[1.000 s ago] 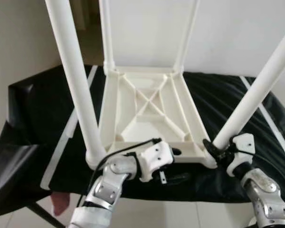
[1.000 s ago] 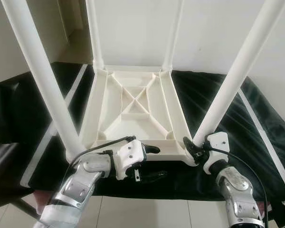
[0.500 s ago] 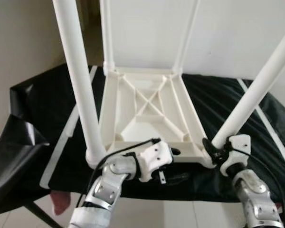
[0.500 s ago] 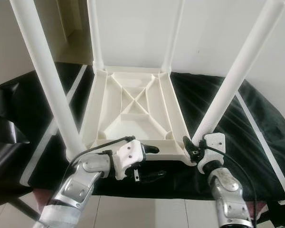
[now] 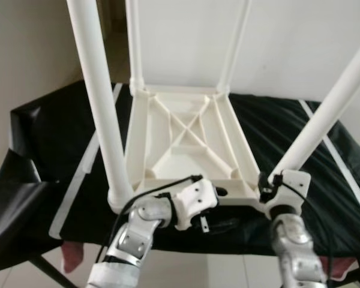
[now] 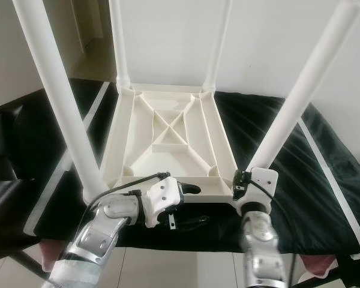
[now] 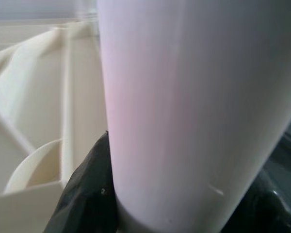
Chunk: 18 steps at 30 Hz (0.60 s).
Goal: Building children table
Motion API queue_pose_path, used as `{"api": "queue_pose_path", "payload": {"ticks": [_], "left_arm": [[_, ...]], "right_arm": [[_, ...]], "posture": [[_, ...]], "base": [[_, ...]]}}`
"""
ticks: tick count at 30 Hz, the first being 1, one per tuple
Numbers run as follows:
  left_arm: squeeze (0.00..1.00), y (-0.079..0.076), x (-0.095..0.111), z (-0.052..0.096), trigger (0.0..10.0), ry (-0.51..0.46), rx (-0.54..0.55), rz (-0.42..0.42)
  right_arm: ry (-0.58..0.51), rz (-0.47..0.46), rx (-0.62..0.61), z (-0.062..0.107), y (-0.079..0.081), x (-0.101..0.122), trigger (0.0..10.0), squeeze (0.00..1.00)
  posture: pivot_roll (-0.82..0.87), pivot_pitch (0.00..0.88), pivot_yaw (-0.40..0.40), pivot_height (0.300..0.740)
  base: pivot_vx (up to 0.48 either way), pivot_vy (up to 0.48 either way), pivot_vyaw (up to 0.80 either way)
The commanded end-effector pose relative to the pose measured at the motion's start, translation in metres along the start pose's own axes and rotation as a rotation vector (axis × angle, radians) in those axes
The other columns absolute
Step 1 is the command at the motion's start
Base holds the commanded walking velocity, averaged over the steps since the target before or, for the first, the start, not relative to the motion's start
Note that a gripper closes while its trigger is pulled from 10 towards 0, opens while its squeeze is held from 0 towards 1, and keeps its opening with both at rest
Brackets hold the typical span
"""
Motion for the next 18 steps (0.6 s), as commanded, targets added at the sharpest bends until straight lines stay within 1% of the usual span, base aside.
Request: {"api": "queue_pose_path", "payload": {"ticks": [1, 2, 3, 9, 12, 15, 16, 17, 18], "left_arm": [[0.0, 0.017, -0.001, 0.001, 10.0, 0.015, 0.182, 0.003], [0.0, 0.017, -0.001, 0.001, 10.0, 0.015, 0.182, 0.003], [0.0, 0.019, -0.001, 0.002, 10.0, 0.016, 0.192, 0.007], [0.0, 0.016, -0.001, 0.003, 10.0, 0.02, 0.176, 0.001], [0.0, 0.018, -0.002, 0.004, 10.0, 0.023, 0.181, 0.002], [0.0, 0.019, -0.002, 0.004, 10.0, 0.023, 0.184, 0.003], [0.0, 0.019, -0.002, 0.004, 10.0, 0.022, 0.184, 0.003], [0.0, 0.015, -0.001, 0.002, 10.0, 0.018, 0.174, 0.002], [0.0, 0.015, -0.001, 0.002, 10.0, 0.018, 0.174, 0.002]], "right_arm": [[0.082, -0.029, -0.19, 0.005, -0.021, -0.02, 10.0, 0.0], [0.082, -0.029, -0.19, 0.005, -0.021, -0.02, 10.0, 0.0], [0.093, -0.059, -0.198, 0.007, -0.018, -0.022, 10.0, 0.0], [0.089, -0.041, -0.193, 0.006, -0.016, -0.018, 10.0, 0.0], [0.1, -0.046, -0.174, 0.007, -0.011, -0.021, 10.0, 0.0], [0.101, -0.046, -0.174, 0.007, -0.009, -0.021, 10.0, 0.0], [0.097, -0.044, -0.166, 0.007, -0.007, -0.019, 10.0, 0.2], [0.081, -0.05, -0.133, 0.007, -0.001, -0.015, 10.0, 1.0], [0.081, -0.05, -0.133, 0.007, -0.001, -0.015, 10.0, 1.0]], "posture": [[0.03, 0.0, -0.08, 0.74], [0.03, 0.0, -0.08, 0.74], [0.03, 0.0, -0.078, 0.74], [0.03, 0.0, -0.073, 0.74], [0.03, 0.0, -0.068, 0.74], [0.03, 0.0, -0.068, 0.74], [0.02, 0.0, -0.069, 0.74], [0.02, 0.0, -0.067, 0.74], [0.02, 0.0, -0.067, 0.74]], "base": [[0.0, 0.0, 0.0], [0.0, 0.0, 0.0], [0.0, 0.0, 0.0], [0.0, 0.0, 0.0], [0.0, 0.0, 0.0], [0.0, 0.0, 0.0], [0.0, 0.0, 0.0], [0.0, 0.0, 0.0], [0.0, 0.0, 0.0]]}}
Point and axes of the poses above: a point about 5 cm out from each wrist's last joint towards the gripper, its own z axis pointing back from the gripper into the wrist, its own x axis along the axis of the wrist's last joint, y = z × x, the point moved 5 cm from there along -z, pointing out of the wrist towards the gripper, and after that the axes turned 3 degrees about -z, right-handed, at the moved point
